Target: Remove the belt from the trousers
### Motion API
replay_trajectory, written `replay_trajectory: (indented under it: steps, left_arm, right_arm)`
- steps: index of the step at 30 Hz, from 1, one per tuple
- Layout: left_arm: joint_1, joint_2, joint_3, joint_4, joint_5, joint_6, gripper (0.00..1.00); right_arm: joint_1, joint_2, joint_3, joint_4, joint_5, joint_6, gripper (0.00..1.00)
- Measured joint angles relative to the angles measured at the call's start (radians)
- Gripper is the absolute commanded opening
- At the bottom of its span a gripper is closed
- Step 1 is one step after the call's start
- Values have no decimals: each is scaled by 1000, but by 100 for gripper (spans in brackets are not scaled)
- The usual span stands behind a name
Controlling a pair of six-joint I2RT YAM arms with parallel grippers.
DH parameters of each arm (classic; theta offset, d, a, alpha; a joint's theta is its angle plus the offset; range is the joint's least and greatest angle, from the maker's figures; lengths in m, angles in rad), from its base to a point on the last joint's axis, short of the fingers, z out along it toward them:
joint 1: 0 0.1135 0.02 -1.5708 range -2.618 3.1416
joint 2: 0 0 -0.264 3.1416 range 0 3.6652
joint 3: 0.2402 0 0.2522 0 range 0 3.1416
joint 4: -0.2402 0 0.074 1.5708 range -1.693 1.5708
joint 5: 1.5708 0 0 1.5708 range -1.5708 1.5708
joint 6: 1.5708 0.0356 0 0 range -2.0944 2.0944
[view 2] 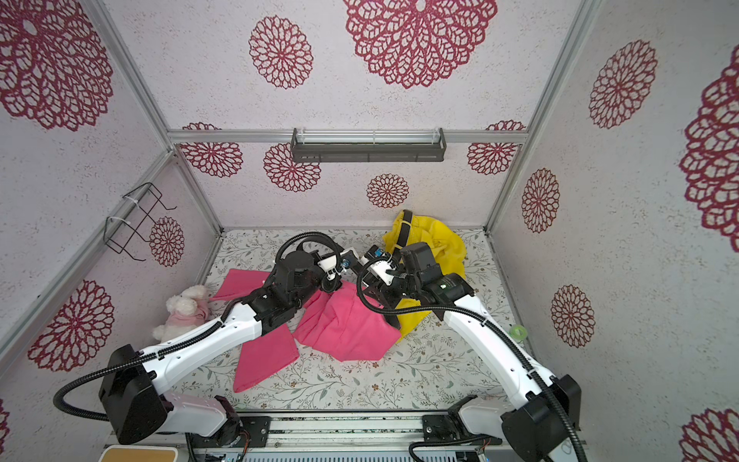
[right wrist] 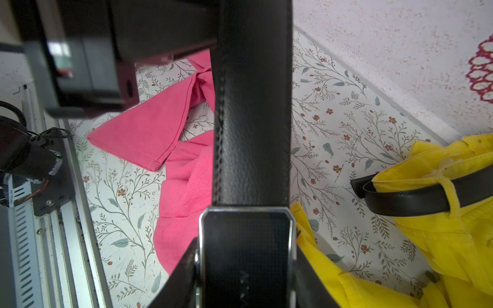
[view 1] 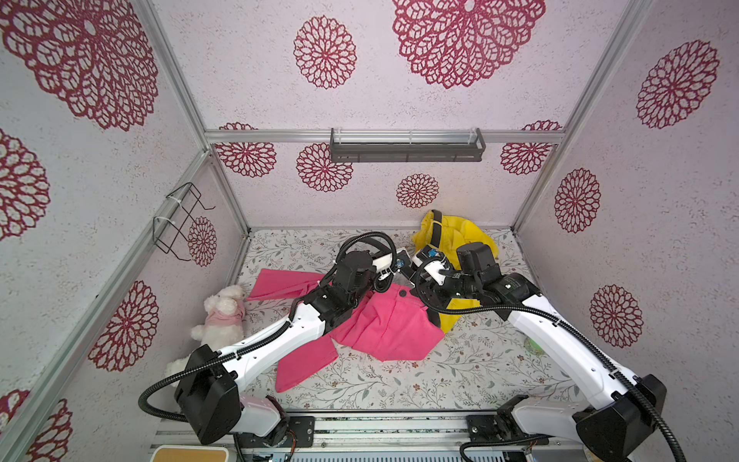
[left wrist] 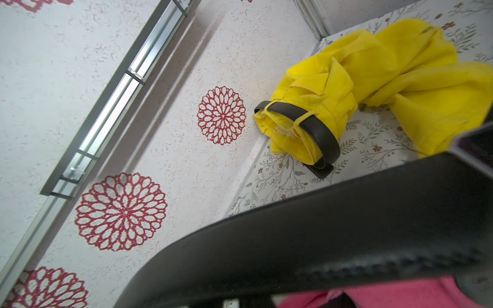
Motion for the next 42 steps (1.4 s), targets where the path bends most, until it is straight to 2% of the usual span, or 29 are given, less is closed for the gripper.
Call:
replay_trajectory:
  steps: [10, 16, 21, 23, 24, 26, 31, 38, 42]
  left_arm:
    - [23, -27, 1, -27, 49, -57, 0]
    - [51, -132, -9, -93, 95, -126, 0]
    - [123, -229, -61, -102, 116, -199, 1]
    - [145, -257, -80, -121, 129, -212, 41]
    - [146, -264, -81, -138, 138, -217, 52]
    - [134, -270, -77, -171, 171, -216, 65]
    - [72, -256, -50, -251, 224, -151, 77]
    - [21, -125, 65, -279, 244, -29, 79]
    - [19, -40, 103, -277, 247, 23, 77]
  right_arm:
    - [0, 0, 0, 4, -6, 0, 0]
    - [1, -2, 0, 3, -5, 0, 0]
    - [1, -10, -1, 0, -6, 0, 0]
    - [2, -12, -1, 0, -6, 0, 0]
    - [2, -13, -1, 0, -6, 0, 0]
    - [2, -14, -1, 0, -8, 0, 0]
    - [2, -14, -1, -4, -15, 0, 0]
    - [3, -14, -1, -8, -25, 0, 0]
    - [3, -14, -1, -10, -34, 0, 0]
